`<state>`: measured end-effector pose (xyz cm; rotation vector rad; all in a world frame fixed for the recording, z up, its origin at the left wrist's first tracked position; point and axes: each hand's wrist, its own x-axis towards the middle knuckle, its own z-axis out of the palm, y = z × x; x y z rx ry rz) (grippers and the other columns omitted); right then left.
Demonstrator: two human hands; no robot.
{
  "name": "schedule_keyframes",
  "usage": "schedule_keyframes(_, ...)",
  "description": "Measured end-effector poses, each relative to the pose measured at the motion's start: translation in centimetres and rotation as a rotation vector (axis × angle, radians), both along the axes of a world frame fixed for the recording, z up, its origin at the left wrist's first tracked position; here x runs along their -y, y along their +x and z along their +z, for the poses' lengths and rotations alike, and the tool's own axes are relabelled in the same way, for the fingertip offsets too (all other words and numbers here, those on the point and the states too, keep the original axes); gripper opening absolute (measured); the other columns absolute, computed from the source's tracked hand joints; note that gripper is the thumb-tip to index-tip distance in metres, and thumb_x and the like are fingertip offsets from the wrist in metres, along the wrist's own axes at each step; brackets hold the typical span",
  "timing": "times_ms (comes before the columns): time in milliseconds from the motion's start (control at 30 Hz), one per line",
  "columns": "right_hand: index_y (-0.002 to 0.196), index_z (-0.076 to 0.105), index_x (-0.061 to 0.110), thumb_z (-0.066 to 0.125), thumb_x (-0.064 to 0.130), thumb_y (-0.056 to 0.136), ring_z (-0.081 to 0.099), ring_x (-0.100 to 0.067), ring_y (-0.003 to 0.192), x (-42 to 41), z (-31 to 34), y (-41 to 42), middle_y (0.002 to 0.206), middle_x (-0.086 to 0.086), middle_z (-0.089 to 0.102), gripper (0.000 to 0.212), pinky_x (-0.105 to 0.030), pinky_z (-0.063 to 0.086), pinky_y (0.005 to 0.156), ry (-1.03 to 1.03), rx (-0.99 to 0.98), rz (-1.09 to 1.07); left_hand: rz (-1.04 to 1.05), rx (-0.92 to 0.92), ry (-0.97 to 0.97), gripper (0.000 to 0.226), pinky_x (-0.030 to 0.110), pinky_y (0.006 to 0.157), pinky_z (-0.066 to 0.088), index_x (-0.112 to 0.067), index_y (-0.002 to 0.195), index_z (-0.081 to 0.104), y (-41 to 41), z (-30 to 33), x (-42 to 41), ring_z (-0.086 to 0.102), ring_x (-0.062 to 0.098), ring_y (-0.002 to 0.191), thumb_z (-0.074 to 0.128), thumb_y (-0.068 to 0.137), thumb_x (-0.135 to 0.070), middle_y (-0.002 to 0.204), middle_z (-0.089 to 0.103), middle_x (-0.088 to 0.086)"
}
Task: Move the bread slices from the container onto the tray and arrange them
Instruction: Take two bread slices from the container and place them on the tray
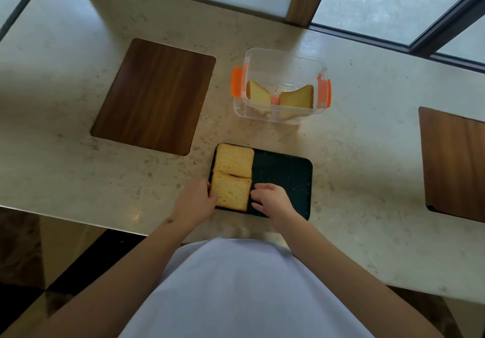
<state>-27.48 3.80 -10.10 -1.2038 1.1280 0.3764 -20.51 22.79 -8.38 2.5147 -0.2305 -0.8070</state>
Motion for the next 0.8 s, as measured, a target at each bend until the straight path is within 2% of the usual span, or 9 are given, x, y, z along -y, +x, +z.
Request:
schedule_keyframes(167, 0.13, 0.06, 0.006, 0.065, 0.001, 0.088, 0.067, -0.019, 0.098, -0.3, 0.2, -0.3, 0.107, -0.008, 0.067, 0.043, -0.028, 0.059, 0.081, -0.025, 0.002, 0.079, -0.251, 0.235, 0.147, 0.033, 0.033, 0.065, 0.043, -0.009, 0.121, 0.047, -0.4, 0.5, 0.4, 0.052, 0.023, 0.089, 0.055, 0.091, -0.021, 0.111, 0.054, 0.011)
schedule_keyframes(267, 0.131, 0.059, 0.006, 0.06, 0.0, 0.09, 0.065, -0.016, 0.09, -0.8, 0.1, 0.0, 0.101, -0.004, 0.066, 0.042, -0.037, 0.06, 0.086, -0.114, 0.011, 0.19, -0.439, 0.38, 0.143, 0.04, 0.034, 0.077, 0.047, -0.009, 0.128, 0.051, -0.4, 0.5, 0.5, 0.049, 0.026, 0.104, 0.054, 0.089, -0.016, 0.124, 0.052, 0.013)
schedule_keyframes(400, 0.133, 0.059, 0.007, 0.057, 0.003, 0.089, 0.064, -0.022, 0.101, -1.1, -0.1, 0.2, 0.109, -0.003, 0.065, 0.044, -0.046, 0.056, 0.094, -0.24, -0.002, 0.334, -0.554, 0.352, 0.158, 0.054, 0.04, 0.092, 0.047, -0.004, 0.14, 0.045, -0.9, 0.4, 0.7, 0.045, 0.031, 0.126, 0.055, 0.088, -0.013, 0.147, 0.041, 0.017)
schedule_keyframes(467, 0.132, 0.059, 0.009, 0.055, 0.004, 0.089, 0.063, -0.023, 0.104, -1.2, 0.0, 0.3, 0.116, -0.006, 0.065, 0.044, -0.047, 0.055, 0.093, -0.269, -0.017, 0.38, -0.568, 0.336, 0.204, 0.054, 0.042, 0.093, 0.047, -0.006, 0.141, 0.043, -1.0, 0.3, 0.8, 0.043, 0.031, 0.126, 0.053, 0.089, -0.018, 0.148, 0.039, 0.015)
schedule_keyframes(633, 0.13, 0.059, 0.011, 0.047, 0.004, 0.091, 0.062, -0.024, 0.104, -1.5, 0.1, 0.3, 0.118, -0.007, 0.064, 0.042, -0.047, 0.057, 0.09, -0.306, -0.028, 0.435, -0.572, 0.357, 0.301, 0.051, 0.039, 0.088, 0.044, -0.009, 0.137, 0.044, -1.2, 0.4, 1.0, 0.046, 0.029, 0.115, 0.048, 0.088, -0.022, 0.134, 0.048, 0.012)
schedule_keyframes(800, 0.129, 0.059, 0.014, 0.051, 0.007, 0.088, 0.063, -0.022, 0.101, -1.7, 0.4, 0.4, 0.117, -0.006, 0.064, 0.042, -0.046, 0.058, 0.088, -0.299, -0.028, 0.433, -0.514, 0.314, 0.223, 0.056, 0.035, 0.087, 0.046, -0.002, 0.139, 0.043, -1.6, 0.3, 1.4, 0.05, 0.031, 0.115, 0.055, 0.087, -0.019, 0.146, 0.038, 0.021)
